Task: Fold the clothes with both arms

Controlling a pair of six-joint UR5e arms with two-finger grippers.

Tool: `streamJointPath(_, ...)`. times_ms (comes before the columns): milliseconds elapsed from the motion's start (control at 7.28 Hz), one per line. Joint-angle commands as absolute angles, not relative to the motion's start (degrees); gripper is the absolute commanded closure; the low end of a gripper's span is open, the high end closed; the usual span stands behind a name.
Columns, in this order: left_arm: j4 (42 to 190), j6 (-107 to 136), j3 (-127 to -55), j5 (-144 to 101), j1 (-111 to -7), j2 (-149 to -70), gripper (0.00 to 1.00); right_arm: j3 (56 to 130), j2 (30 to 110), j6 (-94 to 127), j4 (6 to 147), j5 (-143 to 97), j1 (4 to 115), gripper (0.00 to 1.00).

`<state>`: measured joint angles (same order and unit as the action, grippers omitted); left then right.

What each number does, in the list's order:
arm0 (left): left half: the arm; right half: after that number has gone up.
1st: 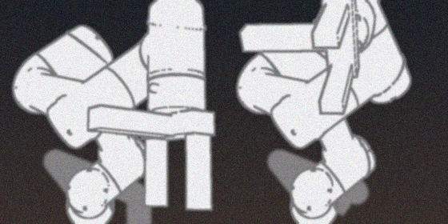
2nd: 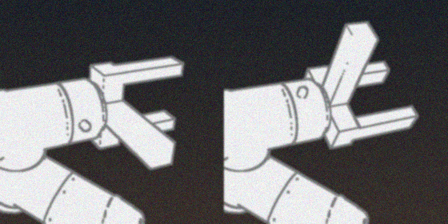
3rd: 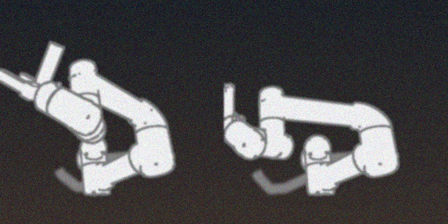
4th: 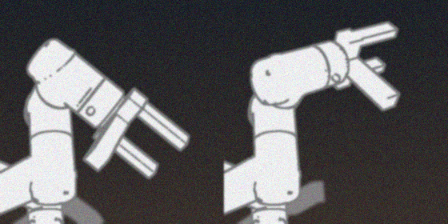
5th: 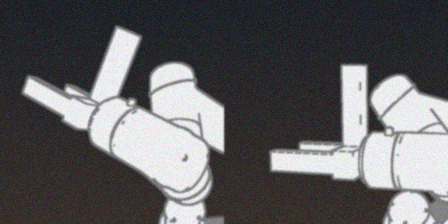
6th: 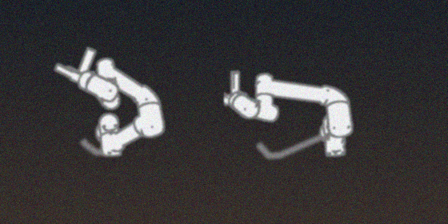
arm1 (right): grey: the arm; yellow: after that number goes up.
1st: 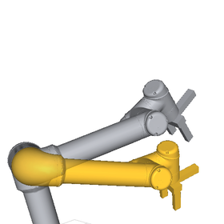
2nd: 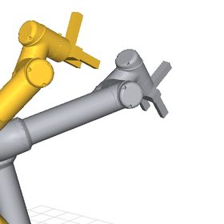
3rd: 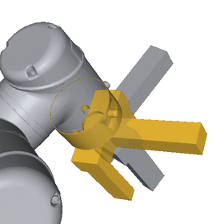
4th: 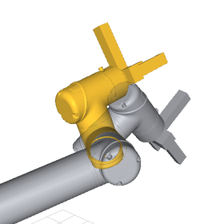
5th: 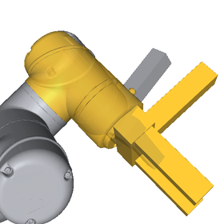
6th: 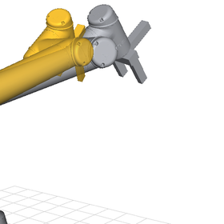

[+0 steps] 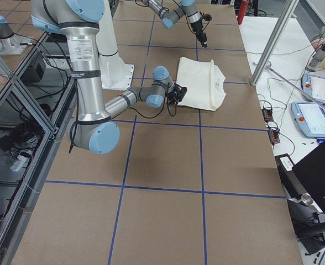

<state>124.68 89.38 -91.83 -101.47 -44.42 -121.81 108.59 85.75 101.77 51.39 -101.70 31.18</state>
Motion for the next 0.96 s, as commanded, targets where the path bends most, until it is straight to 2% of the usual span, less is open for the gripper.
streamJointPath(0,124.54,96.53,-94.91,-102.04,-44.3,-121.82,0.5,125.01,100.75,102.04,51.42,-109.12,23.6,1.0)
streamJointPath(275,124.37,102.08,-99.37,-105.79,-43.24,-121.64,0.5,127.26,101.86,104.5,51.5,-112.85,13.68,1.0)
streamJointPath(412,124.63,103.61,-100.54,-109.21,-42.72,-120.94,0.45,127.27,101.69,104.59,51.42,-112.85,9.62,0.92)
streamJointPath(549,124.72,103.62,-101.16,-109.07,-42.19,-120.68,0.39,127.27,101.17,104.59,51.42,-112.42,8.62,0.01)
streamJointPath(824,124.37,104.85,-103.7,-109.07,-39.65,-118.49,0.37,128.75,97.3,104.59,51.42,-112.68,13.07,0.0)
